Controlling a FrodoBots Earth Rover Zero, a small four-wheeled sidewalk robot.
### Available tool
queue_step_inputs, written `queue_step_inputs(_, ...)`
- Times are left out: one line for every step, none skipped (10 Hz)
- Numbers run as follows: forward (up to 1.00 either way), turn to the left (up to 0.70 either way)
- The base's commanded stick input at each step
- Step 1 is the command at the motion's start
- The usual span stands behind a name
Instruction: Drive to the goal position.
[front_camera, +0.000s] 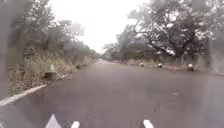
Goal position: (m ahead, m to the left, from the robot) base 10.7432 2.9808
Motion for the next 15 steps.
queue_step_inputs(0.5, 0.0)
queue_step_inputs(0.5, 0.0)
queue_step_inputs(0.5, 0.0)
queue_step_inputs(0.5, 0.0)
queue_step_inputs(0.5, 0.0)
queue_step_inputs(0.5, 0.0)
queue_step_inputs(0.5, 0.0)
queue_step_inputs(0.5, 0.0)
queue_step_inputs(0.5, 0.0)
queue_step_inputs(0.5, -0.01)
queue_step_inputs(0.5, -0.16)
queue_step_inputs(0.5, -0.38)
queue_step_inputs(0.5, -0.5)
queue_step_inputs(0.5, -0.5)
queue_step_inputs(0.5, -0.4)
